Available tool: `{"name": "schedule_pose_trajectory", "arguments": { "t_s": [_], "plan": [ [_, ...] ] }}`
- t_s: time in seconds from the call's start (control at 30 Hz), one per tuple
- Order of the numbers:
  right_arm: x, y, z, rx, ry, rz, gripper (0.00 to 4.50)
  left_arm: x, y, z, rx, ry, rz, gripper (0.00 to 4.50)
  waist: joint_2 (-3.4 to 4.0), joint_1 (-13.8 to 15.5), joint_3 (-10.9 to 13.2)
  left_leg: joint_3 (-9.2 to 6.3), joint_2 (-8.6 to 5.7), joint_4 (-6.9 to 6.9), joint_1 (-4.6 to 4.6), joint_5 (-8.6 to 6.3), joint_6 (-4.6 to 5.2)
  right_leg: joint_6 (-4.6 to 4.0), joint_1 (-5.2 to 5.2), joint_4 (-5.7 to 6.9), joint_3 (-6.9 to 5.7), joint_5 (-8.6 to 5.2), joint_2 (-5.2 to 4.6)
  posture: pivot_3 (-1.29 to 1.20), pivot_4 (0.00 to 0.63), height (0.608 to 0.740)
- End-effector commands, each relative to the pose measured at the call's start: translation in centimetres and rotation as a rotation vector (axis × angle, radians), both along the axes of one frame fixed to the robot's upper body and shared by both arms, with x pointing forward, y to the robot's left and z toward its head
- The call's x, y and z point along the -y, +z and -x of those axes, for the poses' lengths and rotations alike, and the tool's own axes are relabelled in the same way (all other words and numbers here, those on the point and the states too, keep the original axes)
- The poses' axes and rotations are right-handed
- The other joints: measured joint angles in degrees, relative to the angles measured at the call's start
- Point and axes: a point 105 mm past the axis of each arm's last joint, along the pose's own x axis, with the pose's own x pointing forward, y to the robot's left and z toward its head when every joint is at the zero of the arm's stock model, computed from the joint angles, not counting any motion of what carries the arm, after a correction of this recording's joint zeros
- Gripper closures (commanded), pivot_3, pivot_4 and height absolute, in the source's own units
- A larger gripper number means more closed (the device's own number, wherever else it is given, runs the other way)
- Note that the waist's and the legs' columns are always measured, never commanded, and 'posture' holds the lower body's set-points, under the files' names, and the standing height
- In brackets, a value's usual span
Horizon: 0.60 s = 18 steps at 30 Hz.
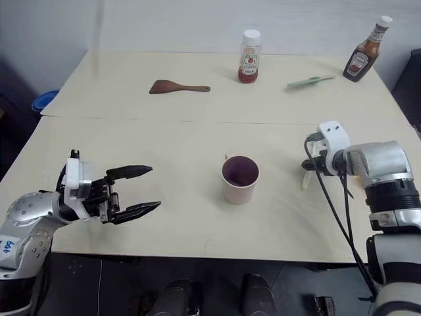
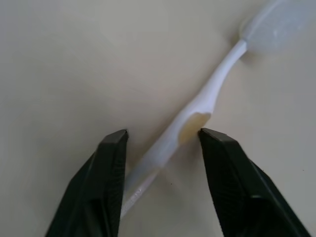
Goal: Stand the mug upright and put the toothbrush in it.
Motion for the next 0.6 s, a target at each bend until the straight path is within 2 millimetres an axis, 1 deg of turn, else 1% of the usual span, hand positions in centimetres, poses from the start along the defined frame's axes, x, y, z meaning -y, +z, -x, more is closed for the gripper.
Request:
{"name": "schedule_pose_trajectory", "arguments": {
  "t_s": [0.03, 0.13, 0.17, 0.2, 0.27, 0.3, 0.33, 0.37, 0.4, 0.43, 0.5, 0.53, 0.57, 0.6],
  "plan": [
    [1.3, -0.6, 0.2, -0.026, -0.034, 0.024, 3.42, 0.0, 1.0, 0.5, 0.06, 0.003, -0.013, 0.0, -0.02, 0.15, -0.01, -0.02, 0.0, 0.01, 0.0, 0.01, 0.01, 0.01, 0.01, 0.0, 0.0, 0.0, 0.0, 0.0, 0.15, 0.74],
    [1.7, -0.5, 0.0, 0.012, -0.021, -0.006, 4.42, 0.0, 1.0, 0.6, 0.067, 0.008, -0.016, 0.0, -0.04, 0.2, -0.03, -0.04, -0.03, 0.04, 0.0, 0.01, 0.02, 0.05, 0.06, -0.02, 0.02, 0.03, -0.01, 0.0, 0.15, 0.74],
    [1.8, -0.4, 0.0, 0.03, -0.008, -0.018, 4.49, 0.0, 1.0, 0.6, 0.067, 0.009, -0.016, 0.0, -0.05, 0.19, -0.03, -0.04, -0.03, 0.04, 0.0, 0.01, 0.02, 0.06, 0.07, -0.02, 0.02, 0.03, -0.01, 0.0, 0.15, 0.74],
    [1.3, 0.1, -0.4, 0.1, 0.045, -0.048, 4.49, 0.1, 1.0, 0.6, 0.069, 0.009, -0.015, 0.0, -0.06, 0.14, -0.04, -0.05, -0.04, 0.03, 0.0, 0.01, 0.02, 0.07, 0.08, -0.04, 0.01, 0.04, -0.01, 0.0, 0.15, 0.74],
    [0.0, 1.9, -1.1, 0.274, 0.144, -0.144, 4.49, 0.0, 1.0, 0.5, 0.069, 0.014, -0.008, 0.0, -0.13, 0.04, -0.05, -0.05, -0.02, 0.02, 0.0, 0.01, 0.02, 0.07, 0.09, -0.06, 0.01, 0.04, 0.03, 0.0, 0.15, 0.74],
    [-1.4, 3.4, -1.2, 0.382, 0.211, -0.231, 4.49, 0.0, 1.0, 0.5, 0.068, 0.016, -0.004, 0.0, -0.14, 0.0, -0.04, -0.03, 0.0, 0.02, 0.0, 0.0, 0.01, 0.08, 0.09, -0.08, 0.02, 0.05, 0.07, 0.0, 0.15, 0.74],
    [-3.2, 5.4, -1.0, 0.511, 0.304, -0.333, 4.49, 0.0, 1.0, 0.5, 0.066, 0.019, 0.002, 0.0, -0.14, -0.21, -0.04, -0.02, 0.0, 0.02, 0.0, 0.0, 0.01, 0.1, 0.09, -0.07, 0.03, 0.06, 0.08, 0.0, 0.15, 0.74],
    [-5.3, 7.9, 0.1, 0.671, 0.433, -0.451, 4.49, 0.0, 1.0, 0.4, 0.06, 0.023, 0.013, 0.0, -0.16, -0.73, -0.03, 0.04, 0.05, 0.02, 0.04, 0.0, 0.0, 0.11, 0.08, -0.08, 0.08, 0.06, 0.13, 0.0, 0.15, 0.74],
    [-6.7, 10.1, 1.6, 0.823, 0.538, -0.551, 4.49, 0.1, 0.9, 0.4, 0.053, 0.026, 0.023, 0.0, -0.15, -1.16, -0.02, 0.12, 0.12, -0.02, 0.09, 0.0, -0.05, 0.12, 0.08, -0.06, 0.15, 0.06, 0.22, 0.0, 0.15, 0.74],
    [-7.8, 11.4, 2.9, 0.914, 0.606, -0.619, 4.49, 0.1, 0.9, 0.4, 0.048, 0.028, 0.033, 0.0, -0.11, -1.42, 0.0, 0.11, 0.15, -0.07, 0.12, 0.02, -0.11, 0.12, 0.07, -0.05, 0.16, 0.07, 0.28, 0.0, 0.15, 0.74],
    [-10.8, 12.3, 5.3, 0.966, 0.731, -0.745, 4.49, 0.3, 0.9, 0.3, 0.031, 0.029, 0.063, 0.0, 0.02, -1.46, 0.07, 0.15, 0.29, -0.19, 0.18, 0.04, -0.22, 0.11, 0.01, -0.02, 0.22, 0.06, 0.39, 0.0, 0.15, 0.74],
    [-11.9, 12.6, 6.2, 0.973, 0.77, -0.785, 4.49, 0.4, 0.9, 0.2, 0.026, 0.028, 0.071, 0.0, 0.02, -1.32, 0.07, 0.13, 0.28, -0.2, 0.18, 0.04, -0.23, 0.09, -0.01, -0.01, 0.22, 0.05, 0.38, 0.0, 0.15, 0.74],
    [-12.4, 12.7, 6.7, 0.978, 0.79, -0.809, 4.49, 0.5, 0.9, 0.2, 0.022, 0.028, 0.076, 0.0, 0.01, -1.32, 0.07, 0.11, 0.29, -0.19, 0.17, 0.04, -0.23, 0.07, -0.01, 0.0, 0.22, 0.04, 0.38, 0.0, 0.15, 0.74],
    [-14.1, 12.9, 7.7, 0.982, 0.832, -0.858, 4.49, 0.6, 0.7, 0.2, 0.005, 0.023, 0.082, 0.0, -0.01, -1.25, 0.06, 0.1, 0.28, -0.18, 0.17, 0.04, -0.22, 0.06, -0.01, 0.0, 0.23, 0.04, 0.36, 0.0, 0.15, 0.74]
  ]
}}
